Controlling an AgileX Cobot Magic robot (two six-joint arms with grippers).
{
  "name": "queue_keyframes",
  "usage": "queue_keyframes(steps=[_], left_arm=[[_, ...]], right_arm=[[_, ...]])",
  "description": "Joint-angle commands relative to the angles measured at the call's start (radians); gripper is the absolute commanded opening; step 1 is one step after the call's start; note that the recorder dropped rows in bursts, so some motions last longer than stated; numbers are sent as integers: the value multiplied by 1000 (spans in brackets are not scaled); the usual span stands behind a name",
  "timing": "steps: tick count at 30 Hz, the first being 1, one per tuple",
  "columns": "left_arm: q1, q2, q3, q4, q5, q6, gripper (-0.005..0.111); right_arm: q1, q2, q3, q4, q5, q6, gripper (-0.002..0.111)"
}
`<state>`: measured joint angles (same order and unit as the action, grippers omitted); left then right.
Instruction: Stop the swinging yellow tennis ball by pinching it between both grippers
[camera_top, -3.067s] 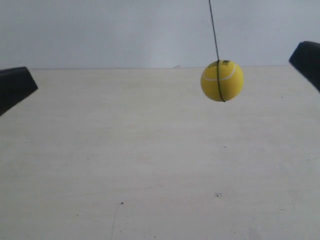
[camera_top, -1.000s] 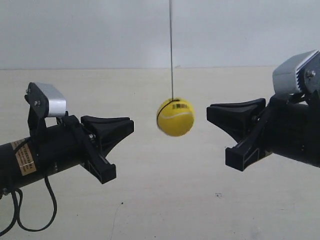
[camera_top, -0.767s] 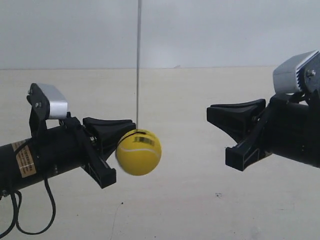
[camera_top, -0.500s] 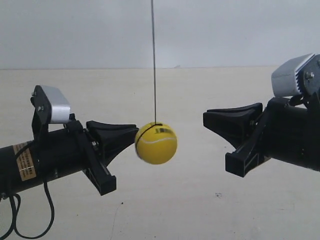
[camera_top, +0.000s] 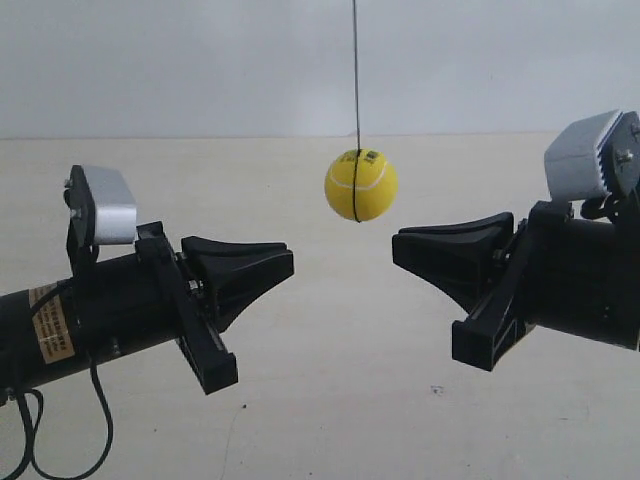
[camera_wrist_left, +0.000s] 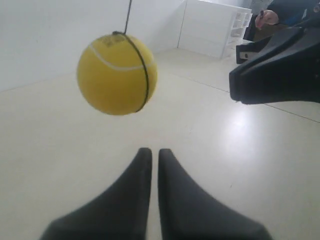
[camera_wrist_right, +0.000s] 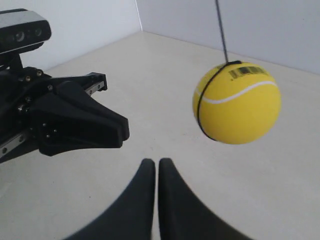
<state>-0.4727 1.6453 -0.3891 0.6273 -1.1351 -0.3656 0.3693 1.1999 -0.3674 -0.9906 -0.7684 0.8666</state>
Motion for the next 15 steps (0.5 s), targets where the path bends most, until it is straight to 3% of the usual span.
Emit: queue_keyframes(steps=[1,15], left_arm=[[-17,1,-14,-59,3,-9,5],[-17,1,-14,-85,67,26,5]], right_arm=[[3,-1,-6,-2,1,0,0],[3,-1,-6,-2,16,-4,0]])
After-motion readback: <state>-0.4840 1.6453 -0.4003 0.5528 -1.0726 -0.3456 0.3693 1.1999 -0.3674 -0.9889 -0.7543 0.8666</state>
